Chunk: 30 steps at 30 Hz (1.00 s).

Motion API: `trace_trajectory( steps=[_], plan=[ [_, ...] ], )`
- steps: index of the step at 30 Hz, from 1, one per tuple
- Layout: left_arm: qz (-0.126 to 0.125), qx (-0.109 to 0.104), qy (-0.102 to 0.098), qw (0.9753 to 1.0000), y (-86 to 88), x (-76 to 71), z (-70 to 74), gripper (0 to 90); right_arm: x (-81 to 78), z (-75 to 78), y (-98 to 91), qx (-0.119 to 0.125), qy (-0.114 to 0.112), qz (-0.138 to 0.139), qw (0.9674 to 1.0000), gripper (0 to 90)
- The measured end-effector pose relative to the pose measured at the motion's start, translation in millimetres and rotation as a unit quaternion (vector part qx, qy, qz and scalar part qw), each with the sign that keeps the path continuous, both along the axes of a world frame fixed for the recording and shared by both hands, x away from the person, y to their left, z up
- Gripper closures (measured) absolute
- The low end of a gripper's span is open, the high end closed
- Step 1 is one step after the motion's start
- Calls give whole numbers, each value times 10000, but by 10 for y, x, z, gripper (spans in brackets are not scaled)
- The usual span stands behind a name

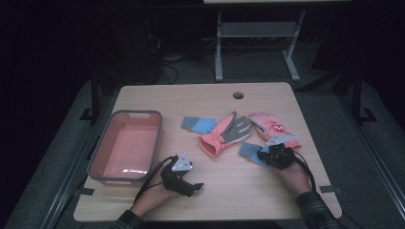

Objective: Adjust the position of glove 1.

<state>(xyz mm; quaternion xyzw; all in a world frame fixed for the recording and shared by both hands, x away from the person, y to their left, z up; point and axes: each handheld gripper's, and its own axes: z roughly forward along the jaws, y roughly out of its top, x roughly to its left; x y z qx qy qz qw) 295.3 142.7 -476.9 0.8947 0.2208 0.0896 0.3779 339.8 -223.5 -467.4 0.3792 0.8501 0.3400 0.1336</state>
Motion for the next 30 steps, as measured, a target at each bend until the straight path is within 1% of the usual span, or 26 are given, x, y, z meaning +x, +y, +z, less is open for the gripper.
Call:
trace_trajectory(
  steps=[1,6,7,11,13,14,15,17,21,22,23,24,26,27,29,30],
  plan=[
    [-17,31,-14,10000,3,4,5,126,-12,0,4,4,3,24,10000,898],
    [0,-29,-30,10000,-3,4,-4,125,-72,2,37,64,77,179,9998,898],
    [-9,-31,-31,10000,-4,5,-4,124,-83,3,46,92,123,194,9997,898],
    [-34,-33,-28,10000,-10,11,-5,123,-102,1,69,124,139,334,9993,898],
    [-38,-31,-35,10000,-11,12,-5,123,-110,2,75,148,175,353,9991,898],
    [-38,-30,-35,10000,-11,12,-5,123,-125,0,90,175,191,430,9987,898],
    [-35,-39,-33,10000,-12,12,-6,123,-125,0,90,175,191,430,9987,898],
    [-35,-37,-33,10000,-12,12,-6,123,-140,3,103,155,205,522,9983,898],
    [-31,-38,-31,10000,-14,12,-6,123,-192,7,159,130,203,781,9967,898],
    [-29,-39,-24,10000,-14,12,-5,123,-192,7,159,130,203,781,9967,898],
    [-30,-39,-23,10000,-14,12,-5,123,-206,8,178,129,206,820,9963,899],
    [-28,-41,-24,10000,-15,12,-5,123,-232,13,214,113,217,921,9954,899],
    [-29,-39,-24,10000,-15,12,-5,123,-245,14,234,107,223,964,9950,899],
    [-31,-38,-26,10000,-15,12,-5,123,-270,19,274,72,219,1074,9940,899],
    [-31,-38,-26,10000,-15,12,-5,123,-285,19,298,86,223,1100,9936,899],
    [-30,-39,-25,10000,-15,12,-5,123,-306,20,338,69,222,1203,9925,899]
  ],
)
